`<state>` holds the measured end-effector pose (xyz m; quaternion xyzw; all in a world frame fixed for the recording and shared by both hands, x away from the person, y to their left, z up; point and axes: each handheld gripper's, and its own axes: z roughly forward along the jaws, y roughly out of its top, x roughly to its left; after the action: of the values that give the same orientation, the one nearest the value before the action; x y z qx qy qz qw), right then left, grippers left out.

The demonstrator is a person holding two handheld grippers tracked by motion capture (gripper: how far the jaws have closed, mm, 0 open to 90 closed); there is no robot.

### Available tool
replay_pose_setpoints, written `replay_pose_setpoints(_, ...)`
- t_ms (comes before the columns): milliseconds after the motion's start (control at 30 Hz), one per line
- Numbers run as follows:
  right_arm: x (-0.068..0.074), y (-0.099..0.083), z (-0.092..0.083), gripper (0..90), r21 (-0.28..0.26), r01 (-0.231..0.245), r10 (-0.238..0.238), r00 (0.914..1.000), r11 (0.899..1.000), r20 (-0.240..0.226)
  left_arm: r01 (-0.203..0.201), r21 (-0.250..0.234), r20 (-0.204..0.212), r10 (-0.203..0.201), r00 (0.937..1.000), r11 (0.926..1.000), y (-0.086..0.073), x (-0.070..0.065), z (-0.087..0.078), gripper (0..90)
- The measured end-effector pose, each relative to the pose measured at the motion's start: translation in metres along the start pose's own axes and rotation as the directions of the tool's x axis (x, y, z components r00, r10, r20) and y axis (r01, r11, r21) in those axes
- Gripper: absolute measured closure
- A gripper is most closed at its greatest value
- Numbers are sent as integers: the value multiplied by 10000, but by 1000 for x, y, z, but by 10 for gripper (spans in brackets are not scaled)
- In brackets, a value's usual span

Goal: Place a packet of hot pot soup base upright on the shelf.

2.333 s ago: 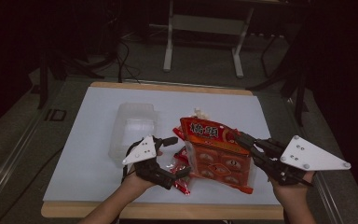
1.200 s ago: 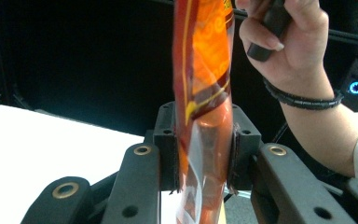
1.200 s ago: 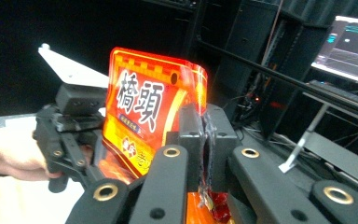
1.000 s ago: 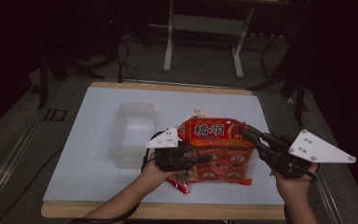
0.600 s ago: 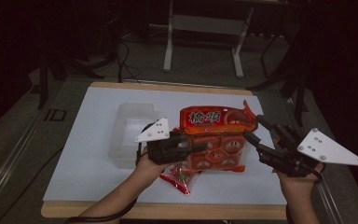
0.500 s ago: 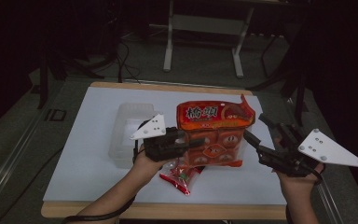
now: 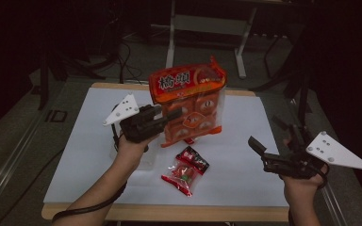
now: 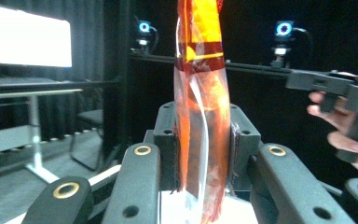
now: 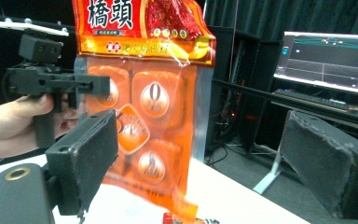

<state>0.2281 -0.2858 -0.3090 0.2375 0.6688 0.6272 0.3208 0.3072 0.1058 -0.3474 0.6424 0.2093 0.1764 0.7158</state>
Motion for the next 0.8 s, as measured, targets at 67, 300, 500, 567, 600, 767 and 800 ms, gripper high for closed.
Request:
replay_pose_setpoints(67,0,-1,0,113,40,17,-17,10000,10000,61,-38,-43,-300,37,9995,10000,1,5,-4,716)
replay_pose_setpoints(300,0,-14,1,112,578,267,-287,9990,9980,337,0,-316,-1419,-45,9899,9995,-3,27,-19,716)
replay_pose_setpoints(500,0,-23,1,117,1063,547,-607,9967,9928,543,-37,-498,-2338,-80,9722,9988,-12,46,-32,716)
replay_pose_setpoints(567,-1,-26,1,130,1147,487,-548,9972,9922,501,-99,-547,-2574,-45,9663,9985,-17,54,-35,716)
replay_pose_setpoints(600,-2,-28,1,131,1196,455,-520,9973,9918,521,-120,-506,-2688,-21,9632,9986,-19,58,-37,716)
replay_pose_setpoints(767,-3,-35,1,131,1357,393,-464,9977,9900,495,-222,-301,-3201,114,9473,9993,-31,74,-45,717)
replay_pose_setpoints(800,-3,-36,0,131,1386,372,-447,9977,9896,507,-174,-293,-3327,66,9430,9994,-34,77,-48,717)
